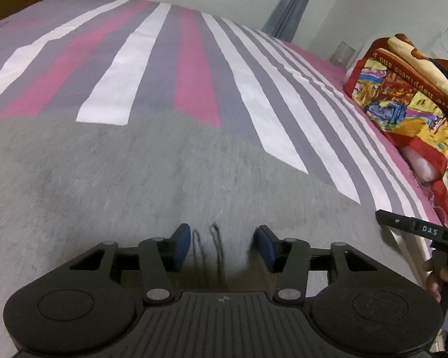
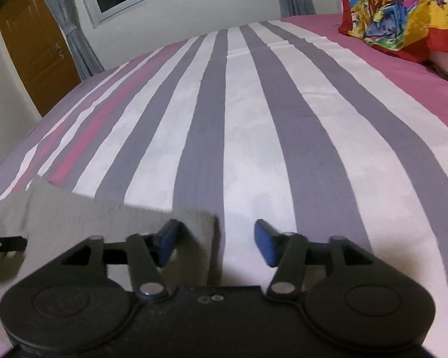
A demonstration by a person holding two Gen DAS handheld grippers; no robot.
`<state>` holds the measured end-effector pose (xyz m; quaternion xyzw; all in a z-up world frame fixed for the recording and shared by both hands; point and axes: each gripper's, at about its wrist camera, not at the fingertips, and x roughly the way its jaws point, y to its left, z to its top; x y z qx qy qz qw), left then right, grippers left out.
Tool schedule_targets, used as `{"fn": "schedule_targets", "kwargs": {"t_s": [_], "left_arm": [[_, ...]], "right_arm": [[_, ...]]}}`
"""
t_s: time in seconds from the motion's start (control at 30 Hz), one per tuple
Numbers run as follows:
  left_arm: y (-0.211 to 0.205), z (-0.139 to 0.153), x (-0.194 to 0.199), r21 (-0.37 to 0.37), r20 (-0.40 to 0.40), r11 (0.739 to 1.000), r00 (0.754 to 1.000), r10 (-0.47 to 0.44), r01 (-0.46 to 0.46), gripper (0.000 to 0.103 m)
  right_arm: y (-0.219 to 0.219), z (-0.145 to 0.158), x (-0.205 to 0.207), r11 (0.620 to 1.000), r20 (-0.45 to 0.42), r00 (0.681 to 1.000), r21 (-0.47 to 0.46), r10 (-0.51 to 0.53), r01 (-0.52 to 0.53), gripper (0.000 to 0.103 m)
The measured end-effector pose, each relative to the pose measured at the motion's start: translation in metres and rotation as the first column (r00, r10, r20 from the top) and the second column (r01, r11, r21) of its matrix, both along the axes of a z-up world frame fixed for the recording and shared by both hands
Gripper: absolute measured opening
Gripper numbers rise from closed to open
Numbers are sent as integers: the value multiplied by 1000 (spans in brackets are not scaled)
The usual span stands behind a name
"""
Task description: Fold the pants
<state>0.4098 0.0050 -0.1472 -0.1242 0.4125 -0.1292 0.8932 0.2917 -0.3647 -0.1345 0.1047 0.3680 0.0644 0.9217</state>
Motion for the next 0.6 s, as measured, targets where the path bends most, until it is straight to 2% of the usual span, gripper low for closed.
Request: {"fn": "schedule_targets", "kwargs": {"t_s": [0.2,0.3,0.47,0.53,0.6], "left_arm": [[-3,0,-28,26,26,1000,1000,-7,6,52],[-6,1,-54,53,47,998,999,-19,16,56],[-14,7,-99,139,86,990,995,-50,38,67],[-14,9,-111,169,99,985,993,-62,45,70],[-3,19,-121,112,105,994,994,-26,14,70]], "right_arm": [[1,-1,-21,999,-21,999,-28,36,-37,62],[4,0,-51,994,-44,997,-84,70,-74,67],[0,0,-110,989,-43,995,-114,90,-95,69],[-2,4,-120,989,-48,995,-112,88,-93,72],[-6,11,-126,991,-32,995,-97,94,-97,74]]}}
